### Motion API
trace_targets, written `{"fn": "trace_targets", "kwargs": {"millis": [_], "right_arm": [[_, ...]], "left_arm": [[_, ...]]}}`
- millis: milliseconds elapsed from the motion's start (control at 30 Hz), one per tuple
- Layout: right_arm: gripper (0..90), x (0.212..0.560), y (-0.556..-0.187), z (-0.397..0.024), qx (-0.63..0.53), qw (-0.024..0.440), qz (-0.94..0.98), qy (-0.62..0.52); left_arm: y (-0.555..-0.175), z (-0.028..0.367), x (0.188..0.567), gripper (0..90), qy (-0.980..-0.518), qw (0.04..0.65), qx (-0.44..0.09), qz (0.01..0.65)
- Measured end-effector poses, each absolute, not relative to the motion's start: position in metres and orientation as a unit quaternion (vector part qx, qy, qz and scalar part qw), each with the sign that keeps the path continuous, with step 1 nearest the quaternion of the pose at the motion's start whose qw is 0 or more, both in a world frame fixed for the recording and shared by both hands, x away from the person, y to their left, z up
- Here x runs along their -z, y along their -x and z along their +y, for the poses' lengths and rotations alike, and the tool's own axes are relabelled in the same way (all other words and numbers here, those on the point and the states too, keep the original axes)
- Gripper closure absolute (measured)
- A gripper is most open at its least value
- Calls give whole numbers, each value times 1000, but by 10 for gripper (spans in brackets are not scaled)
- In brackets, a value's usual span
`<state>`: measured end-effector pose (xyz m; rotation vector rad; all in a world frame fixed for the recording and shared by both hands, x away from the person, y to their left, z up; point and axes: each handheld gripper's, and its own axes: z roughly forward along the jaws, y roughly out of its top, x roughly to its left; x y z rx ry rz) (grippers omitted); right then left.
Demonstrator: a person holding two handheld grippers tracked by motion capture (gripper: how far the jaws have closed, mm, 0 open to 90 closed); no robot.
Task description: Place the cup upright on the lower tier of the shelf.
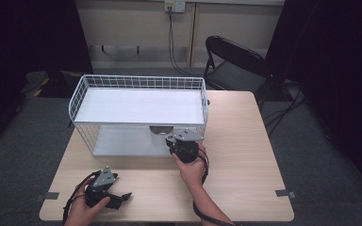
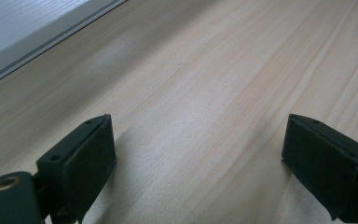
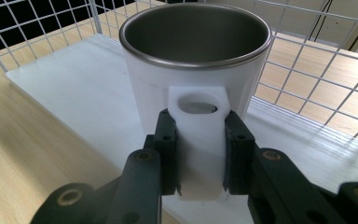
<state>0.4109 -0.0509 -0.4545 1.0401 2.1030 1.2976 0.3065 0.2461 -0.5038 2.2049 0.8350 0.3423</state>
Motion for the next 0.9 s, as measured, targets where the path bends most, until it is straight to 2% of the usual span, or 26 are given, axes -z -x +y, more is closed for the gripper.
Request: {"fn": "trace_targets", "kwargs": {"millis": [900], "right_arm": [[715, 459, -416, -46, -482, 232, 752, -386]], "left_arm": [[-306, 246, 504, 89, -860, 370, -133, 325]]}}
